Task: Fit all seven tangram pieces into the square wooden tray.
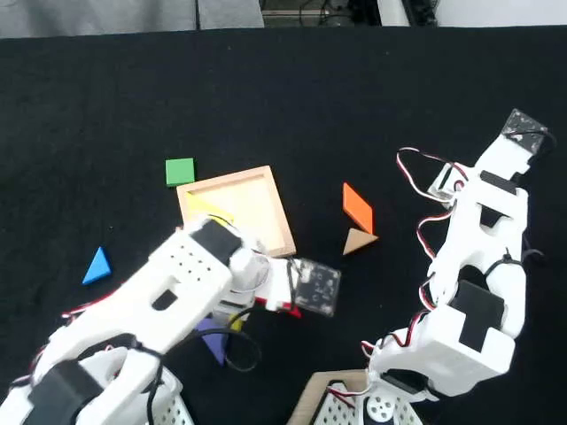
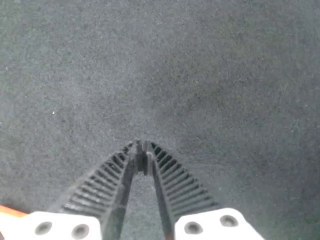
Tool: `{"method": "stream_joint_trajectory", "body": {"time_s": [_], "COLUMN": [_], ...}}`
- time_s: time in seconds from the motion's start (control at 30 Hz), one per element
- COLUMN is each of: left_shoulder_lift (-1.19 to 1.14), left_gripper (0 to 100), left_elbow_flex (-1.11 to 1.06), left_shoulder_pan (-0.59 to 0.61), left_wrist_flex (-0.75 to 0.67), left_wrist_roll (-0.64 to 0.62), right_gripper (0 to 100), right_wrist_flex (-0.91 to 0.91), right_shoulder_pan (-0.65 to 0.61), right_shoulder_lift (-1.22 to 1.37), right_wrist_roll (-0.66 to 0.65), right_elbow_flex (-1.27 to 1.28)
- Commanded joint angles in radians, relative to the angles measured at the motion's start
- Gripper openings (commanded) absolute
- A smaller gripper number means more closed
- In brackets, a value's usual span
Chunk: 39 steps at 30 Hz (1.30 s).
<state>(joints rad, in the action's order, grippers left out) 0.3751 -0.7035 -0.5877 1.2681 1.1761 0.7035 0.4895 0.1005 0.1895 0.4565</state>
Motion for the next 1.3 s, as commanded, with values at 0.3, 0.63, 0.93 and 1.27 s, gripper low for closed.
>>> {"method": "stream_joint_trajectory", "body": {"time_s": [0.3, 0.63, 0.93, 1.27], "left_shoulder_lift": [-0.305, -0.491, -0.532, -0.545], "left_gripper": [34, 34, 34, 34], "left_elbow_flex": [0.17, 0.3, 0.314, 0.312], "left_shoulder_pan": [-0.074, -0.073, -0.038, -0.012], "left_wrist_flex": [-0.236, -0.233, -0.278, -0.285], "left_wrist_roll": [0.028, 0.04, 0.074, 0.075], "right_gripper": [1.1, 1.1, 1.1, 1.1], "right_wrist_flex": [0.005, 0.005, 0.005, 0.005], "right_shoulder_pan": [-0.018, -0.018, -0.021, -0.037], "right_shoulder_lift": [-0.004, -0.004, -0.004, -0.004], "right_wrist_roll": [-0.011, -0.012, -0.038, -0.046], "right_elbow_flex": [-0.058, -0.058, -0.059, -0.058]}}
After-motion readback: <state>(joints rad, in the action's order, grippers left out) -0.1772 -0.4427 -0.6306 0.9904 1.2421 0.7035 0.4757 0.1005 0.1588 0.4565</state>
